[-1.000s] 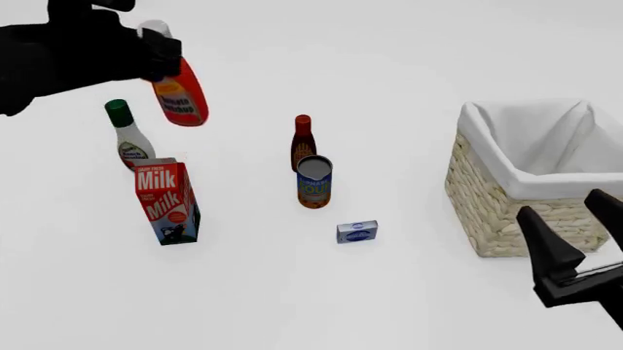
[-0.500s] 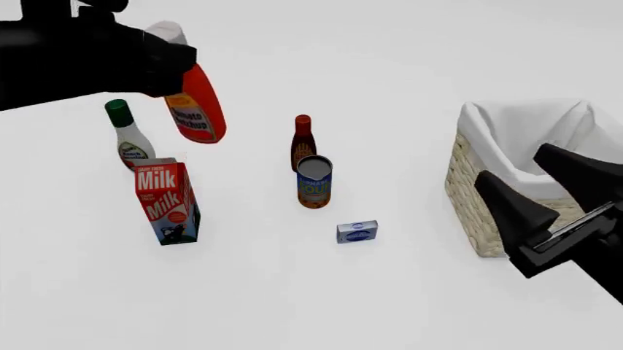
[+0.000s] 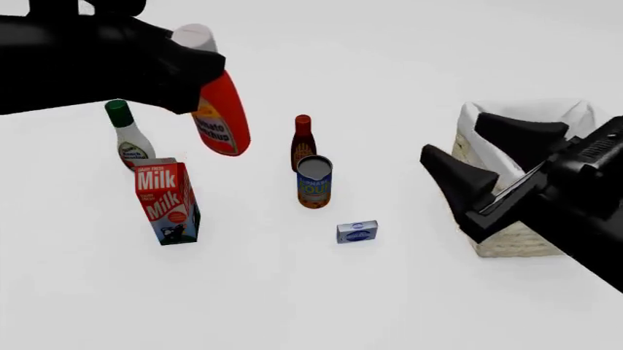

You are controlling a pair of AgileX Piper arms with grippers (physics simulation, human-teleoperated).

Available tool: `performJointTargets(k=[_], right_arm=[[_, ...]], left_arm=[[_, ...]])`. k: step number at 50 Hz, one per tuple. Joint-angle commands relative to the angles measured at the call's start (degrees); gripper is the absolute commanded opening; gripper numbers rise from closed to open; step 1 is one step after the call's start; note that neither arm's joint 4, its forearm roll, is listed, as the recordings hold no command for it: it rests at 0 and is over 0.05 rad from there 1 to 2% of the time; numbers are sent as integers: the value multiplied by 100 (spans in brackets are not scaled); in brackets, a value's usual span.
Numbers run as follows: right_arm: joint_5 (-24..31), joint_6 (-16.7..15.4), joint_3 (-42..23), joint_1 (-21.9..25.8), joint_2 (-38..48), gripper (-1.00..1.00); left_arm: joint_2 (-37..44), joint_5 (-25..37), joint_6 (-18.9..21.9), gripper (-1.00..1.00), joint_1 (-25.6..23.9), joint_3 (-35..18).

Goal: Pick the ketchup and place it in the basket.

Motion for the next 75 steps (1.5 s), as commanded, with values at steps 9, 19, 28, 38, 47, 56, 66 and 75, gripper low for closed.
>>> performJointTargets(k=[9,19,28,38,47,56,66,75], right_arm=[[441,-241,-747,701,612,100],[603,-320,-1080,1014,964,100],[670,-417,-1387,1153,1326,100],[672,-374,-1694,1380,1639,100],[656,-480,-1936,1512,1966,100],[660,-492,-2055,1665,2215,100],[540,-385,-2104,1745,2447,100],[416,-367,-2104,1802,2628,100]], left_arm=[[12,93,187,-100,-513,-105],[40,150,262,-100,-694,-153],[78,189,302,-100,-826,-201],[146,210,319,-100,-961,-235],[141,158,266,-100,-1051,-132],[141,142,270,-100,-1100,-100],[142,191,288,-100,-1140,-153],[116,254,319,-100,-1149,-216]])
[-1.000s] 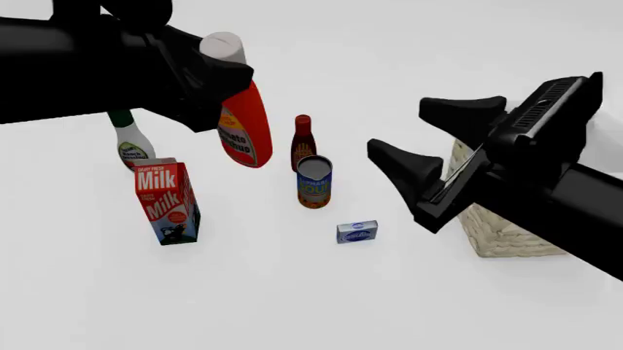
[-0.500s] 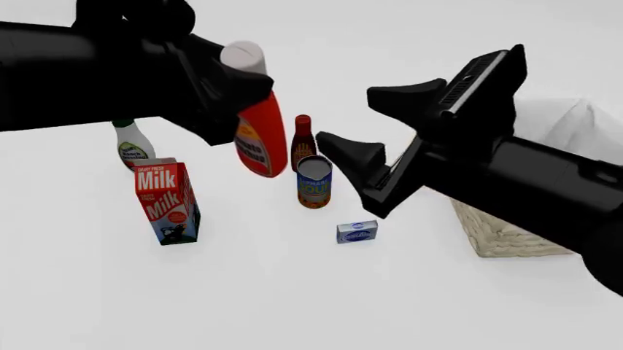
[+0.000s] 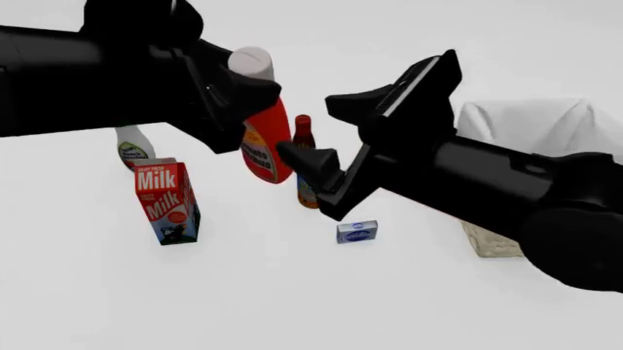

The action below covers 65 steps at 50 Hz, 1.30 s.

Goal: Pick the ketchup and place it in the basket.

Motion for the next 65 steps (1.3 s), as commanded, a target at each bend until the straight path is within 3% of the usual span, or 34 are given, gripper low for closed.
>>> performJointTargets(k=[1,22,54,55,65], right_arm=[[-132,-1,-43,84,269,100],[-280,-83,-204,241,705,100],[-423,-334,-549,66,1180,100],[-435,-340,-541,56,1179,-100],[-488,-396,-459,-33,1121,-100]], left_arm=[[-37,50,96,-100,-28,-85],[-77,102,52,-100,-84,-80],[-139,156,-57,-100,-170,-53],[-144,148,-46,-100,-159,-48],[-148,105,-106,-100,-190,4]])
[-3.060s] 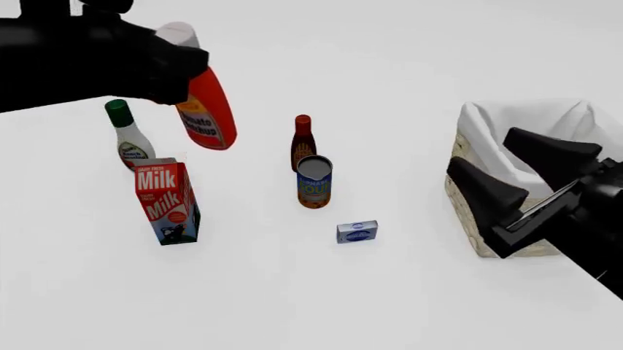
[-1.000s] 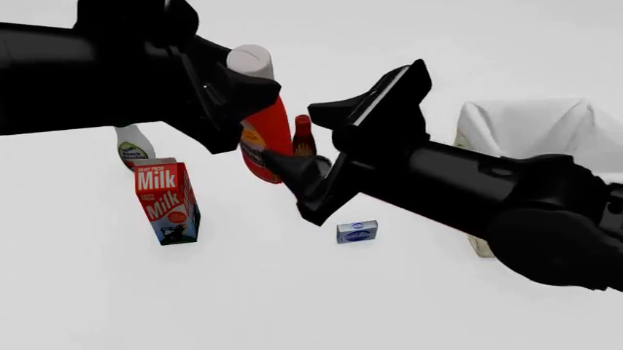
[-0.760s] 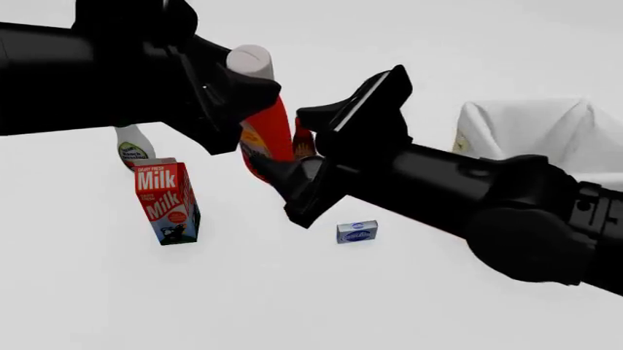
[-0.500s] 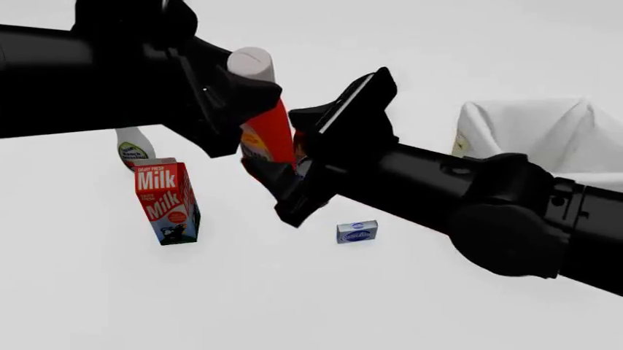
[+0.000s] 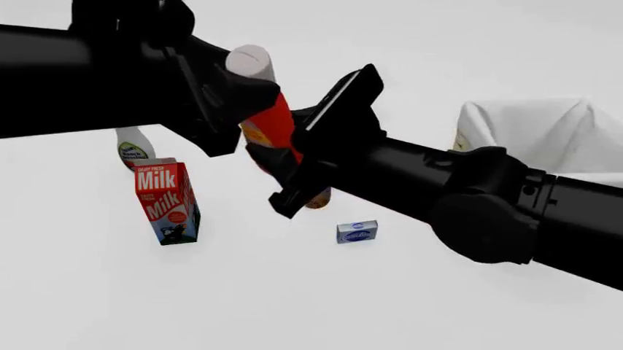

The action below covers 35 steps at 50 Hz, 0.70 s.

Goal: Pick the ketchup and place it in the basket.

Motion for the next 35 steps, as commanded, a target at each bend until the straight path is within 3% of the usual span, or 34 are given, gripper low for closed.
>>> performJointTargets(k=[1,9,10,23,35], right_arm=[[-76,-48,15,-138,1,-100],[-57,-83,41,-184,-60,-100],[-57,-75,47,-178,-67,-100],[-39,-58,38,-192,-68,-100],[-60,-34,104,-244,-80,-100]], left_arm=[[-47,-15,38,-100,-60,31],[-44,-2,20,-100,-115,50],[-32,12,30,100,-109,34],[-55,183,-321,100,-316,-249],[-150,210,-281,100,-37,-404]])
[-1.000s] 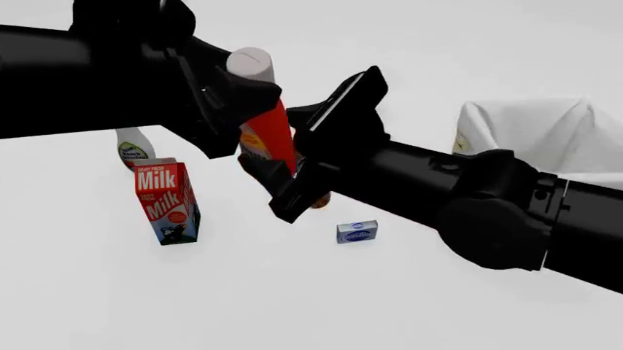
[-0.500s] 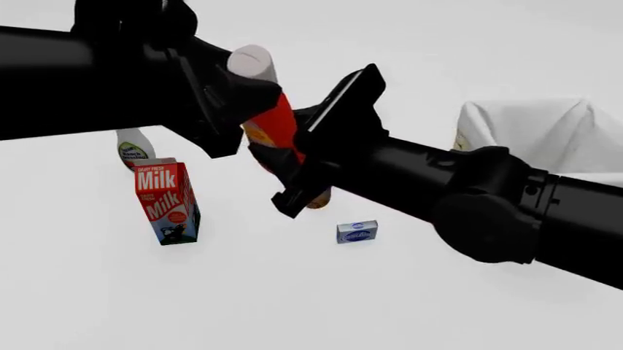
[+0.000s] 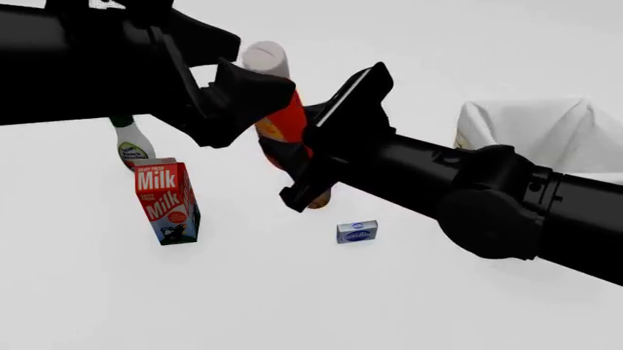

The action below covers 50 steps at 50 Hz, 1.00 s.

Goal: Pick the ketchup and place it in the basket.

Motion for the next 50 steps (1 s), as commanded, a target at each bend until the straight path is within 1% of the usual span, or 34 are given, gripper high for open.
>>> performJointTargets(k=[1,6,11,17,27,28,29,30,31,32,35,36,38,39,41,42,44,46,49,50], right_arm=[[-32,107,33,-55,-34,-100],[-55,124,72,-106,-53,-100],[-48,148,105,-158,-93,-100],[-23,202,170,-260,-202,-100],[66,351,221,-448,-444,-100],[68,354,225,-488,-442,-100],[72,384,230,-515,-458,-100],[81,397,235,-536,-480,-100],[86,394,229,-598,-483,-100],[96,419,220,-618,-491,-100],[131,429,202,-689,-515,-100],[154,456,184,-767,-543,-100],[157,456,180,-796,-551,-100],[160,472,158,-882,-556,-100],[174,486,144,-976,-566,-100],[166,528,141,-1033,-588,-100],[172,521,160,-1081,-615,-100],[154,534,159,-1230,-622,-100],[160,556,152,-1322,-636,-100],[184,551,144,-1345,-646,-100]], left_arm=[[-84,34,-43,100,146,-127],[-130,-45,-63,100,348,-47],[-211,-77,-135,100,389,49],[-331,-131,-220,100,579,140],[-517,-298,-366,100,866,355],[-508,-314,-507,100,899,399],[-549,-371,-499,100,912,468],[-595,-454,-476,100,1036,546],[-604,-473,-652,100,1013,607],[-648,-517,-604,100,1024,661],[-725,-634,-647,100,1164,779],[-782,-754,-713,100,1335,884],[-787,-783,-765,100,1378,911],[-769,-807,-771,100,1376,988],[-789,-891,-878,100,1556,1063],[-797,-911,-928,100,1570,1090],[-849,-968,-967,100,1698,1123],[-902,-1051,-1003,100,1843,1176],[-935,-1105,-1068,100,1899,1237],[-946,-1148,-1090,100,1990,1274]])
